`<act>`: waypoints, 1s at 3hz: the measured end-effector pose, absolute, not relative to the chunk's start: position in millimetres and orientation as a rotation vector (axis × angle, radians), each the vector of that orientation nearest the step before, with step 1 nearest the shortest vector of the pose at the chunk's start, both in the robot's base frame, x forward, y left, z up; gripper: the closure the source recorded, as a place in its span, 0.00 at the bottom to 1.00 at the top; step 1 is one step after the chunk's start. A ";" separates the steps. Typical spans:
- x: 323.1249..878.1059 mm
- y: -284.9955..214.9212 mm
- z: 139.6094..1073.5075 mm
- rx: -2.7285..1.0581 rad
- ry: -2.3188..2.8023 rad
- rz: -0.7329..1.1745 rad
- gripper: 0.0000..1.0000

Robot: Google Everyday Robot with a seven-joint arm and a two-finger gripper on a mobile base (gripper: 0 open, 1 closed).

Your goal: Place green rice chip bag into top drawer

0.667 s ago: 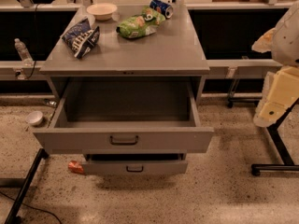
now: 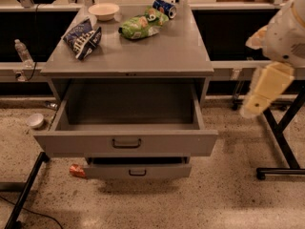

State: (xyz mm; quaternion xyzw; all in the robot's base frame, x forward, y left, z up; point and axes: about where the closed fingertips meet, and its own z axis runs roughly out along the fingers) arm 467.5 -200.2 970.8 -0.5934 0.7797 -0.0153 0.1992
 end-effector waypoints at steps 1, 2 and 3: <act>539.1 -158.1 950.3 -1.556 2.051 0.126 0.00; 612.6 -123.1 928.3 -1.424 1.964 0.299 0.00; 682.6 -93.1 902.0 -1.333 1.911 0.366 0.00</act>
Offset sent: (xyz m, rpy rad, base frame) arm 0.2377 0.1116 -0.0634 0.6367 -0.1074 -0.0119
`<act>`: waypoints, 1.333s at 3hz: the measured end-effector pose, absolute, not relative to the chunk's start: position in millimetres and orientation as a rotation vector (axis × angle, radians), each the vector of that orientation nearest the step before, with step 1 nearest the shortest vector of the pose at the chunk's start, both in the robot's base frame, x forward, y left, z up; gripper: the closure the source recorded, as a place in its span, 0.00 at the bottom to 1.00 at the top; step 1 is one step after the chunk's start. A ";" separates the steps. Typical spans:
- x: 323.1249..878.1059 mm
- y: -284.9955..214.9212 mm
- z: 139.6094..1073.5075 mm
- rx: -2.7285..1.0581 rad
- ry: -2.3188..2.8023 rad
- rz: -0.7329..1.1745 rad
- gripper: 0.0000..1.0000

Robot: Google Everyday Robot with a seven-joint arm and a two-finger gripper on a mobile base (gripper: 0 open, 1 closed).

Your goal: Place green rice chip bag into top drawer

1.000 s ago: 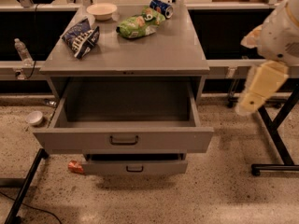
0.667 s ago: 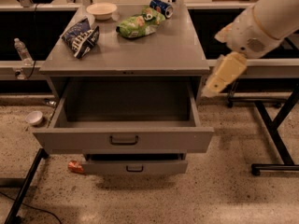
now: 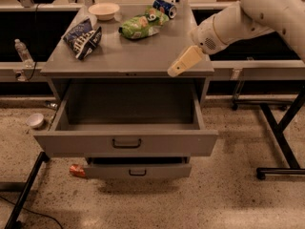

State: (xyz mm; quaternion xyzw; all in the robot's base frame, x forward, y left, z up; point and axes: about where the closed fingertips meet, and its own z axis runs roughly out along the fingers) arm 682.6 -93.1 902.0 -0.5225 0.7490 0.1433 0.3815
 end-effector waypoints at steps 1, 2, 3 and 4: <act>682.2 -93.0 902.2 -1.334 1.911 0.366 0.00; 713.9 -86.1 895.6 -1.321 1.863 0.311 0.00; 766.6 -75.3 888.4 -1.293 1.802 0.243 0.00; 830.1 -58.1 901.0 -1.212 1.713 0.195 0.00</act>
Offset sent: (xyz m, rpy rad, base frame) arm 0.0983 0.0155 -0.0142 -0.0075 -0.2163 -0.0406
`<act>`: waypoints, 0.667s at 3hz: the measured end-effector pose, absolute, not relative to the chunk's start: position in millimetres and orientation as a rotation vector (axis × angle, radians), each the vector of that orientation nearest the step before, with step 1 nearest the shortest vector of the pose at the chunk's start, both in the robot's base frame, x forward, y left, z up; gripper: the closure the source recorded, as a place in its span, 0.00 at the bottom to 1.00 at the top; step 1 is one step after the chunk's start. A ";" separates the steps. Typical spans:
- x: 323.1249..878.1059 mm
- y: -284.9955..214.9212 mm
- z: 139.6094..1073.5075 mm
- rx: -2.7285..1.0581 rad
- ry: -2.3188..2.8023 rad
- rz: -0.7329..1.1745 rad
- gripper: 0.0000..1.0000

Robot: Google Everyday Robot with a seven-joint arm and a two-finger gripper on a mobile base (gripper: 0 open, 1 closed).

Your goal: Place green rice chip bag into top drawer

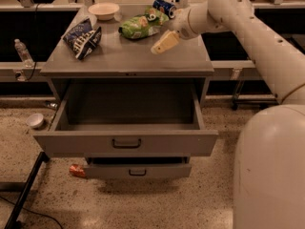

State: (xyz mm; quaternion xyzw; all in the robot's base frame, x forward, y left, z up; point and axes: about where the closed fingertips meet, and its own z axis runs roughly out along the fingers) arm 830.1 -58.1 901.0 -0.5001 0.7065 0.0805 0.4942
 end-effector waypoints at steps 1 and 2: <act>858.8 -46.9 916.4 -1.135 1.642 0.183 0.00; 879.2 -36.3 916.8 -1.016 1.632 0.175 0.00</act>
Offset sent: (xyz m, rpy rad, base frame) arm 0.0718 0.0370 -0.0084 0.2511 -0.1336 -0.2491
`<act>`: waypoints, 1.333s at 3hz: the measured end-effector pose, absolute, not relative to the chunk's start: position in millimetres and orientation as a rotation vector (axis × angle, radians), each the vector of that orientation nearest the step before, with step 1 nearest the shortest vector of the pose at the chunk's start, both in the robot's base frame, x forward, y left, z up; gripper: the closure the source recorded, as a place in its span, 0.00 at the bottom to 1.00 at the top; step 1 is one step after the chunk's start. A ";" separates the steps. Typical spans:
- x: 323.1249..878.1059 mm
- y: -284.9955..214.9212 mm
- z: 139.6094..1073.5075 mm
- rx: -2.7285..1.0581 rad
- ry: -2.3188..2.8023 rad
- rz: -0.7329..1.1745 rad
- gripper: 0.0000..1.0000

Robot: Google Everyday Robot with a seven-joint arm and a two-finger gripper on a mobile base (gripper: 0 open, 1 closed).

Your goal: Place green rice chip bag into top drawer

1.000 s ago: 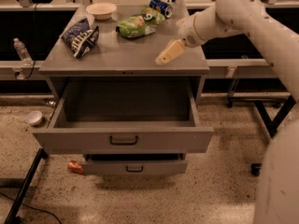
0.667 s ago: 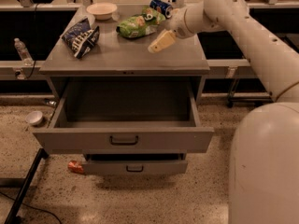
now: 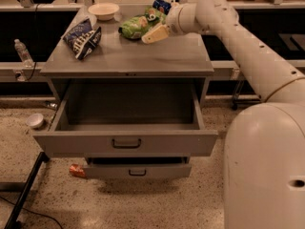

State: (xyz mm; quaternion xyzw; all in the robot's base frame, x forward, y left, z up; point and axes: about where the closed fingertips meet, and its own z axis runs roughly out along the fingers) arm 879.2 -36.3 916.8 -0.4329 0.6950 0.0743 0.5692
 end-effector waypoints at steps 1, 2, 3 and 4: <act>894.3 -23.5 907.2 -0.844 1.650 0.225 0.00; 905.1 -7.2 902.3 -0.762 1.650 0.258 0.00; 914.9 11.5 904.2 -0.765 1.618 0.265 0.00; 932.6 19.2 909.2 -0.766 1.587 0.254 0.00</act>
Offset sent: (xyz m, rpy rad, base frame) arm 0.0370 0.0425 -0.0159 0.2806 0.0155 -0.1707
